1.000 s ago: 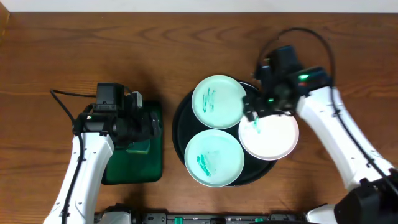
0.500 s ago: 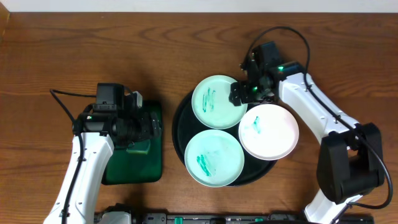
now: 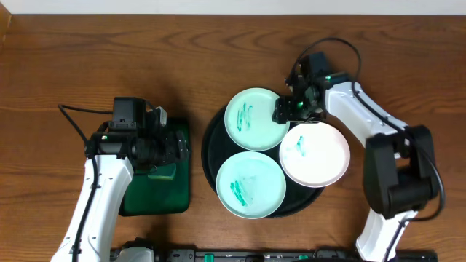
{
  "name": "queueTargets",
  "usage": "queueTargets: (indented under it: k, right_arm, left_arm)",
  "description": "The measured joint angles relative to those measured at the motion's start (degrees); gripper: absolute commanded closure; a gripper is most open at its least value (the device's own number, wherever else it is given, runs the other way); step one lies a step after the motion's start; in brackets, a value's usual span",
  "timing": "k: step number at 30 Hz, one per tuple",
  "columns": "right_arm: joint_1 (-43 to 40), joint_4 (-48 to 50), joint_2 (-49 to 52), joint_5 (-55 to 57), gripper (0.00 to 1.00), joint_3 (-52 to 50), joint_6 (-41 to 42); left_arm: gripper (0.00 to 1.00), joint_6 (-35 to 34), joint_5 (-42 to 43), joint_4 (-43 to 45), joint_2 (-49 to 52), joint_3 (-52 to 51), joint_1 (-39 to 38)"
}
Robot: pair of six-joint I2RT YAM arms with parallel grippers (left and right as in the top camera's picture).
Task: Clean dirty plates on tray and stack at the side
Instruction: 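Reach the right gripper to the upper mint plate rim and grip it, then lower the left gripper and grasp the green sponge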
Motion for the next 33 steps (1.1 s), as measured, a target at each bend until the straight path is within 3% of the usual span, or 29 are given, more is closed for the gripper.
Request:
queueTargets:
  k: [5, 9, 18, 26, 28, 33]
  right_arm:
    - [0.0, 0.9, 1.18, -0.2, 0.39, 0.0, 0.2]
    - [0.07, 2.23, 1.18, -0.46, 0.58, 0.0, 0.68]
    - [1.46, 3.87, 1.18, -0.52, 0.62, 0.0, 1.22]
    - [2.1, 4.59, 1.18, 2.21, 0.94, -2.21, 5.27]
    - [2.1, 4.63, 1.18, 3.08, 0.99, -2.71, 6.51]
    - [2.1, 4.9, 1.18, 3.52, 0.99, -2.86, 7.82]
  left_arm:
    - [0.17, 0.0, 0.0, 0.0, 0.0, 0.0, 0.0]
    - [0.17, 0.0, 0.0, 0.0, 0.0, 0.0, 0.0]
    - [0.17, 0.0, 0.0, -0.02, 0.0, 0.0, 0.0]
    - [0.17, 0.0, 0.0, 0.0, 0.0, 0.0, 0.0]
    - [0.17, 0.0, 0.0, 0.0, 0.0, 0.0, 0.0]
    - [0.17, 0.0, 0.0, 0.0, 0.0, 0.0, 0.0]
